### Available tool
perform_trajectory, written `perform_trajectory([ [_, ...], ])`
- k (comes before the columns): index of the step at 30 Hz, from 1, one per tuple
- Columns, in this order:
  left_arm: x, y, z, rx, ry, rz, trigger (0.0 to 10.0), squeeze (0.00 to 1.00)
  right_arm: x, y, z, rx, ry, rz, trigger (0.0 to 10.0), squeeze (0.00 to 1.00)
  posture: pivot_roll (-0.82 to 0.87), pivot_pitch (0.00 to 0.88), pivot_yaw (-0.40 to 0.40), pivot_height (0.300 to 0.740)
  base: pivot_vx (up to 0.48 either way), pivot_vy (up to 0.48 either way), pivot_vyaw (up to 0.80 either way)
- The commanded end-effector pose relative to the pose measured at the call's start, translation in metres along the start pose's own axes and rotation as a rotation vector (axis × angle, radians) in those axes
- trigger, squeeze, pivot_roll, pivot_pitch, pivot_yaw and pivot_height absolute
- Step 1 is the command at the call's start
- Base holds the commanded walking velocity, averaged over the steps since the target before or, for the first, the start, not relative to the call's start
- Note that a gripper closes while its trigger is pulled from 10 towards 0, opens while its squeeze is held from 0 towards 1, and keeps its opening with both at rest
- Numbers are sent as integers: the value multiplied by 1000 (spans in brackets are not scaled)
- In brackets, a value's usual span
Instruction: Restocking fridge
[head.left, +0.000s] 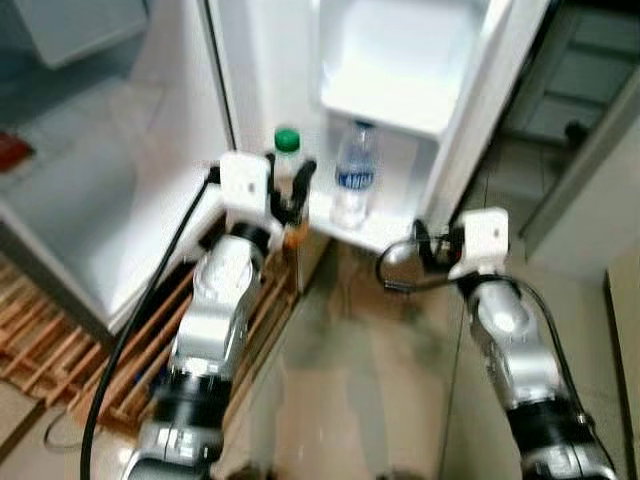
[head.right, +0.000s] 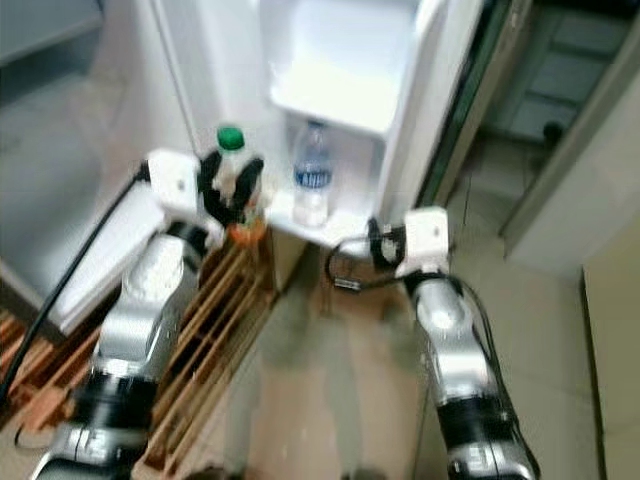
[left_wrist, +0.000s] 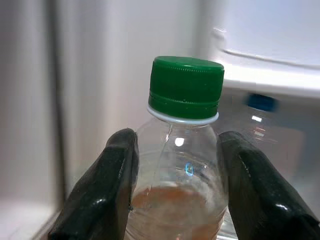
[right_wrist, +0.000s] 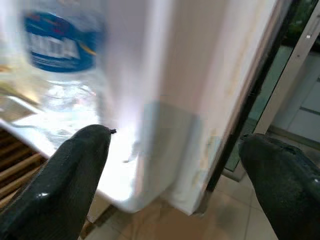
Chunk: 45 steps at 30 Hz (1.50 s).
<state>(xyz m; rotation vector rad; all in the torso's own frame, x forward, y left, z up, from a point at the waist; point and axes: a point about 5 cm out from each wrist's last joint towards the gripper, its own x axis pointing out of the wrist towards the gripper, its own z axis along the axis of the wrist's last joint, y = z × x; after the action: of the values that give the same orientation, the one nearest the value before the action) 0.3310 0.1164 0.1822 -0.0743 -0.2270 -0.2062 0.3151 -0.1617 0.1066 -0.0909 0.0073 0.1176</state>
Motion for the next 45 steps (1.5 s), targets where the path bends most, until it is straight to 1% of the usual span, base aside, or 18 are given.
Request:
perform_trajectory([
  [1, 4, 3, 9, -9, -41, 23, 10000, 0, -2, 0, -1, -4, -5, -2, 10000, 122, -49, 0, 9, 740, 0, 0, 0],
  [3, 5, 3, 10, 0, -46, 21, 10000, 0, -3, -1, -3, -5, 2, -12, 10000, 122, -51, 0, 12, 740, 0, 0, 0],
  [6, 7, -1, 9, 14, -40, 4, 10000, 0, -3, -8, -4, -10, 4, -29, 10000, 114, -55, 0, 15, 740, 0, 0, 0],
  [8, 7, -4, 8, 52, -34, -26, 10000, 0, -3, -9, -3, -10, -1, -40, 10000, 122, -54, 0, 14, 740, 0, 0, 0],
  [10, 5, -7, 9, 63, -42, -61, 10000, 0, -4, -10, -1, -5, -7, -52, 10000, 118, -53, 0, 12, 740, 0, 0, 0],
  [11, 2, -8, 8, 51, -37, -79, 10000, 0, -6, -10, 0, 1, -20, -62, 10000, 122, -53, 0, 12, 740, 0, 0, 0],
  [13, 0, -5, 6, 57, -25, -60, 10000, 0, -8, -8, 0, 2, -21, -60, 10000, 118, -53, 0, 11, 740, 326, -349, 0],
  [15, -2, -4, 2, 38, -7, -47, 10000, 0, -11, -4, -2, 6, -20, -56, 10000, 118, -51, 0, 10, 740, 332, -343, 0],
  [21, 0, -9, 3, 42, -15, -55, 10000, 0, -13, 3, -4, 13, -16, -47, 10000, 125, -56, 0, 11, 740, 354, -321, 655],
  [27, 3, -11, 4, 42, -22, -67, 10000, 0, -15, -1, -3, 12, -24, -57, 10000, 125, -65, 0, 15, 740, 360, -312, 664],
  [31, 5, -9, 7, 52, -29, -52, 10000, 0, -18, -4, -5, 14, -19, -68, 10000, 125, -66, 0, 18, 740, 371, -300, 0],
  [32, 6, -8, 9, 38, -37, -40, 10000, 0, -19, -4, -6, 16, -17, -69, 10000, 110, -66, 0, 22, 740, 428, 0, 0],
  [34, 6, -8, 11, 17, -49, -39, 10000, 0, -21, -2, -7, 19, -14, -67, 10000, 114, -65, 0, 27, 740, 446, 0, 0],
  [39, 5, -10, 11, 30, -51, -51, 10000, 0, -24, 1, -8, 19, -14, -62, 10000, 110, -73, 0, 34, 740, 129, 0, 0],
  [45, 9, -7, 12, 32, -58, -37, 10000, 0, -26, 2, -8, 16, -16, -60, 10000, 110, -92, 0, 39, 740, 0, 0, 0],
])
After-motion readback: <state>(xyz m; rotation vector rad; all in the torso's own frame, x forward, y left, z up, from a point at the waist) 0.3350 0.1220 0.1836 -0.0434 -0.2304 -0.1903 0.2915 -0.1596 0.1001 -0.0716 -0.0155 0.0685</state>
